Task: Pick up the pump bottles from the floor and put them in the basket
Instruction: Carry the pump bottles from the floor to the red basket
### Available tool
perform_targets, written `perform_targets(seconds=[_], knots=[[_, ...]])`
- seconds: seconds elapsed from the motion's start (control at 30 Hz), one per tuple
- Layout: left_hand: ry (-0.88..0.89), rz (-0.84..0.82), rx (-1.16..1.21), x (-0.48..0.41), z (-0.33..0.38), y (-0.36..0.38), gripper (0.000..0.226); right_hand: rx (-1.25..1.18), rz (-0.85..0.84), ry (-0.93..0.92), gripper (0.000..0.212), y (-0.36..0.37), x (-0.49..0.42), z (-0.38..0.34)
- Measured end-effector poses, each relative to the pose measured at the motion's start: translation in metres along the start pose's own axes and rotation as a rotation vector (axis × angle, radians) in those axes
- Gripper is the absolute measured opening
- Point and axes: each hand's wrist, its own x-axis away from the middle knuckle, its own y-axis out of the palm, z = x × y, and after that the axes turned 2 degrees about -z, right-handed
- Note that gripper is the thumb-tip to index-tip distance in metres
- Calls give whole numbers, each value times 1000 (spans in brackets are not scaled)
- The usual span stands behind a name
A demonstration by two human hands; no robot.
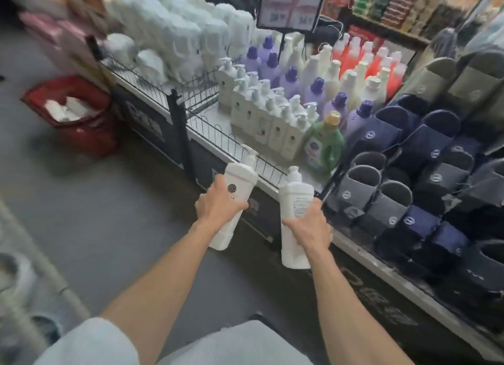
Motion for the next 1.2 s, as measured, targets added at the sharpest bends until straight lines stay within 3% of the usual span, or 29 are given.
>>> perform_targets(seconds=[0.5, 0.8, 1.2], knots=[[-488, 313, 115, -89, -97, -71, 70, 81, -289, -440, 67, 95, -92, -187], [-728, 461, 139, -119, -160, -106, 73, 158, -419, -687, 74, 155, -119, -299], [-791, 527, 187, -173, -271, -198, 74, 236, -481, -764, 74, 242, -87, -440]])
